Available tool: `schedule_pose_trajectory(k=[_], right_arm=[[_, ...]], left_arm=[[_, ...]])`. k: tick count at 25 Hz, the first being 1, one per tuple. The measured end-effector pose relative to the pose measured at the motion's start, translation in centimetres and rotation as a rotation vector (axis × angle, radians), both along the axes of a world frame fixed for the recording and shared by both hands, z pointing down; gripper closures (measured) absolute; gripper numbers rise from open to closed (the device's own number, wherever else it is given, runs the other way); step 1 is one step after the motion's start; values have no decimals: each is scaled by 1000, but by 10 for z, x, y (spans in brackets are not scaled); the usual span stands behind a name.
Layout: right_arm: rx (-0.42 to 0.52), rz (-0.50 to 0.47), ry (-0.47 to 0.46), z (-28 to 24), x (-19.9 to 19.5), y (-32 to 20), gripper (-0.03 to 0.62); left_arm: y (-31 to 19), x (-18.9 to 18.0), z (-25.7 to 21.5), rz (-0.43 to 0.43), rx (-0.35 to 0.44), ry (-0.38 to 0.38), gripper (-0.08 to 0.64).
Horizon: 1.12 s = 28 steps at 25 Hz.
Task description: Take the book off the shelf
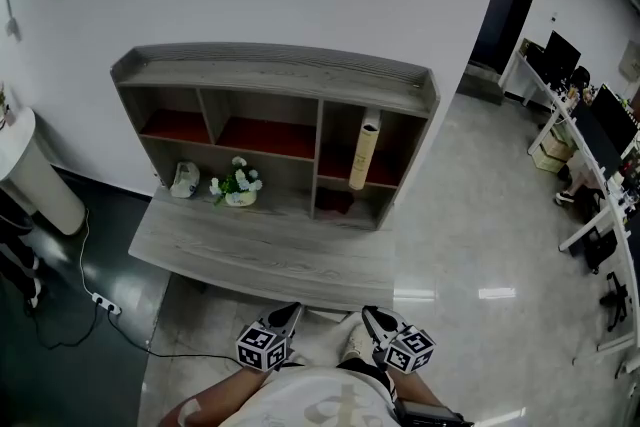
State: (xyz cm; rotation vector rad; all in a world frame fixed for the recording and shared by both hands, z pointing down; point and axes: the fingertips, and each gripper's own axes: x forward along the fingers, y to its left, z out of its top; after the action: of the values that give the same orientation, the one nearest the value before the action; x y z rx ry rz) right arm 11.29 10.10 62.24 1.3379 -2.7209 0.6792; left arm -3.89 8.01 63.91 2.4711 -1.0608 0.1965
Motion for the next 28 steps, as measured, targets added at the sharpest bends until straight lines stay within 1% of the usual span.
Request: schedule_pose_trajectory(k=[9, 14, 20, 28], right_arm=[[-9, 9, 19, -1, -4, 1, 588], [-31, 8, 22, 5, -5, 4, 588], [-32, -12, 35, 5, -13, -4, 588], [-32, -36, 39, 3, -20, -12, 588]], left_arm=[[1, -7, 1, -12, -8, 9, 558], [3, -7, 5, -10, -19, 14, 558], [-2, -18, 5, -39, -22, 17, 559], [-6, -23, 6, -51, -24, 12, 558]])
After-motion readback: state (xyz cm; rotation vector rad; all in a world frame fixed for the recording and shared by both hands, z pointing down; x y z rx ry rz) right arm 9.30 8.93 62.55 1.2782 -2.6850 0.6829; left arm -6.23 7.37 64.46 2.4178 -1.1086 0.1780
